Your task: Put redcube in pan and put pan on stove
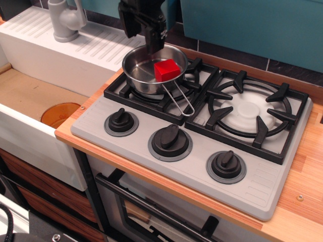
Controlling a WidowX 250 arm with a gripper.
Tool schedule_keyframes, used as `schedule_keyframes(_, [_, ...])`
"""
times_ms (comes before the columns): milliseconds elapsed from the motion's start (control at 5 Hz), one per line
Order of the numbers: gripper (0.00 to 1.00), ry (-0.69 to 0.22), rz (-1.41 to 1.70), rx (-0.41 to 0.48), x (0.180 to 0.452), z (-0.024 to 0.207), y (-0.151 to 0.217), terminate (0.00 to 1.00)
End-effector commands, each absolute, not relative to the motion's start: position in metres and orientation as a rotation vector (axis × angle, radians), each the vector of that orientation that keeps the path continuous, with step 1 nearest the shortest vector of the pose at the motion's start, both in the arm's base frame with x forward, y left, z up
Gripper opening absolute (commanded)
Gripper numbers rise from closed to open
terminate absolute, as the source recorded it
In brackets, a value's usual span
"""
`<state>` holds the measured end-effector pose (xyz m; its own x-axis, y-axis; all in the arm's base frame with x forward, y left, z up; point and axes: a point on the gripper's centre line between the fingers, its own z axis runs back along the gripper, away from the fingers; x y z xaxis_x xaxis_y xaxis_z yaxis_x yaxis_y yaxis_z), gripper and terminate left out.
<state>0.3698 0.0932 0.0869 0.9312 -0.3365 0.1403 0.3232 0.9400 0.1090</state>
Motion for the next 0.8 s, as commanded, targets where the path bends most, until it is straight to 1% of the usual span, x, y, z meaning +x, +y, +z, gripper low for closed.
schedule_keyframes(0, [1.0,-0.204,-0.339,0.165,0.372,0.138,0.074,0.0])
schedule_keyframes(400, [1.0,-0.189,-0.313,0.176,0.356,0.152,0.054,0.0])
schedule_keyframes(600, [1.0,-0.186,-0.305,0.176,0.347,0.153,0.045,0.0])
